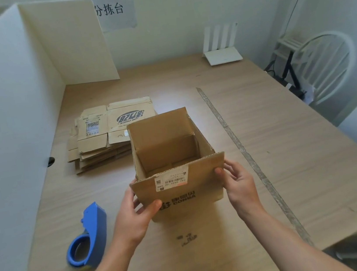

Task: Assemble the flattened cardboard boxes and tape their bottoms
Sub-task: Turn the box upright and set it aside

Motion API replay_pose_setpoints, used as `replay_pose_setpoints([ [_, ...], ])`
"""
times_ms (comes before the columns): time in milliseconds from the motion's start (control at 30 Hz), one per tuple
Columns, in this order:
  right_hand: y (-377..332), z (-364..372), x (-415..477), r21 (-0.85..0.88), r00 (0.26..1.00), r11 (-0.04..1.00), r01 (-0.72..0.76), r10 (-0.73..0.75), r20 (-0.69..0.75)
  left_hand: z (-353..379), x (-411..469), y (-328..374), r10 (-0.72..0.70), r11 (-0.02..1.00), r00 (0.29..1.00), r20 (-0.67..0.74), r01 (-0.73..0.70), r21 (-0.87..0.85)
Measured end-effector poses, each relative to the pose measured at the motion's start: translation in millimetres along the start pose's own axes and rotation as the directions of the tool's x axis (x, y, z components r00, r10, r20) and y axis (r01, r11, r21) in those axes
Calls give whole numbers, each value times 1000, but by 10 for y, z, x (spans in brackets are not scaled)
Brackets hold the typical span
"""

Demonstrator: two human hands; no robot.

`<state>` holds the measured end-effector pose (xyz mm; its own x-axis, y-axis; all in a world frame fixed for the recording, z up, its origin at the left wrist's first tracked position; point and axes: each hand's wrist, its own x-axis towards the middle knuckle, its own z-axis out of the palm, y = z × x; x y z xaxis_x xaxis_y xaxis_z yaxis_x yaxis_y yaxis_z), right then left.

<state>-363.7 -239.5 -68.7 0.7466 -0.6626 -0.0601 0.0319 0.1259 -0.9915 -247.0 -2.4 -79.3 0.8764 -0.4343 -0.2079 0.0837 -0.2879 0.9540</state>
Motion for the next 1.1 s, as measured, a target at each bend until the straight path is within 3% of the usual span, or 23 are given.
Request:
replay_pose_setpoints([
  [133,-6,-109,69,-51,997,997,-56,58,41,61,-8,65,-2,1000,1000,-24,2,8],
  [300,117,-214,108,-203,963,973,-113,158,219,22,77,63,-14,1000,1000,3,14,24],
  [400,189,-125,100,-142,956,977,-157,187,226,27,105,73,-14,998,1000,19,13,65],
  [533,223,-167,158,-21,979,988,-153,154,134,8,186,57,-27,998,998,-60,30,62],
  [733,440,-160,90,-37,922,960,-278,277,272,-54,228,-59,-78,997,994,-71,79,13],
  [900,409,-35,46,-32,925,986,-161,162,343,-133,208,-122,-103,995,994,-42,103,-17],
  [1100,230,84,127,-73,966,994,-87,102,239,-186,255,-45,-59,998,997,-42,59,-13],
])
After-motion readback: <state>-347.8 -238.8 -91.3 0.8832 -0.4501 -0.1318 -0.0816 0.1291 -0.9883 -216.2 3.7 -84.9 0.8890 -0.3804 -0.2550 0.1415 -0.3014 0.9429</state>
